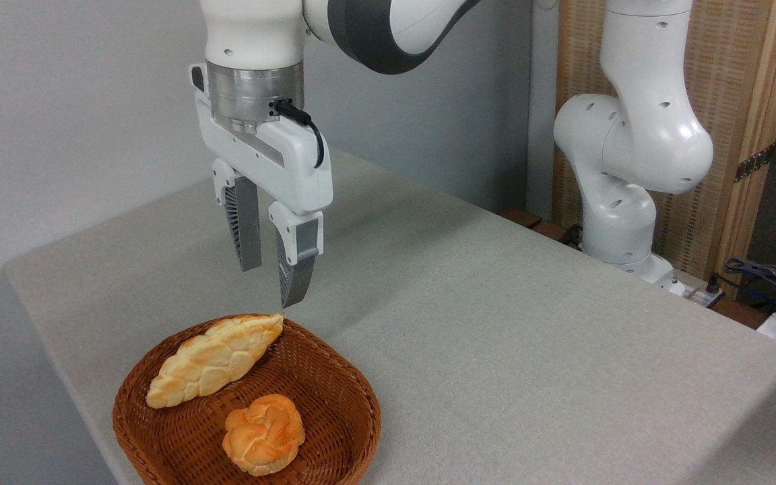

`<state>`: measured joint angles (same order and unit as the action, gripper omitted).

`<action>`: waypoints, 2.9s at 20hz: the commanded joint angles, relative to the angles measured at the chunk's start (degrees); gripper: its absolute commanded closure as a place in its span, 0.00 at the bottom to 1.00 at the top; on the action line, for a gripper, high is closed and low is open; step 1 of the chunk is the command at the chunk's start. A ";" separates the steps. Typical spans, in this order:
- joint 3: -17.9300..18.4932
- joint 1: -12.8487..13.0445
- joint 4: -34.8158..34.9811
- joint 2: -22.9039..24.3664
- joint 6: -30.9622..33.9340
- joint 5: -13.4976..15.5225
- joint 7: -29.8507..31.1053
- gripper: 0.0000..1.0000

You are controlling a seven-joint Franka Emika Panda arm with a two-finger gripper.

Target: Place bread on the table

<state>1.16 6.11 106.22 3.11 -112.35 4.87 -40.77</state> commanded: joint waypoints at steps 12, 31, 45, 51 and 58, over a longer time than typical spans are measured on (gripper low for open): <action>-0.01 0.04 -0.58 0.05 2.05 0.14 0.96 0.00; -2.56 1.18 -0.49 -5.74 -11.74 0.41 0.34 0.00; -3.00 1.36 0.03 -9.17 -13.59 -0.12 0.26 0.00; -2.92 1.09 0.74 -11.11 -13.59 -0.12 -0.01 0.00; -3.00 1.18 0.74 -11.90 -13.86 -3.29 -0.10 0.47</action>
<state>-2.16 7.06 106.88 -8.49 -125.70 2.99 -40.80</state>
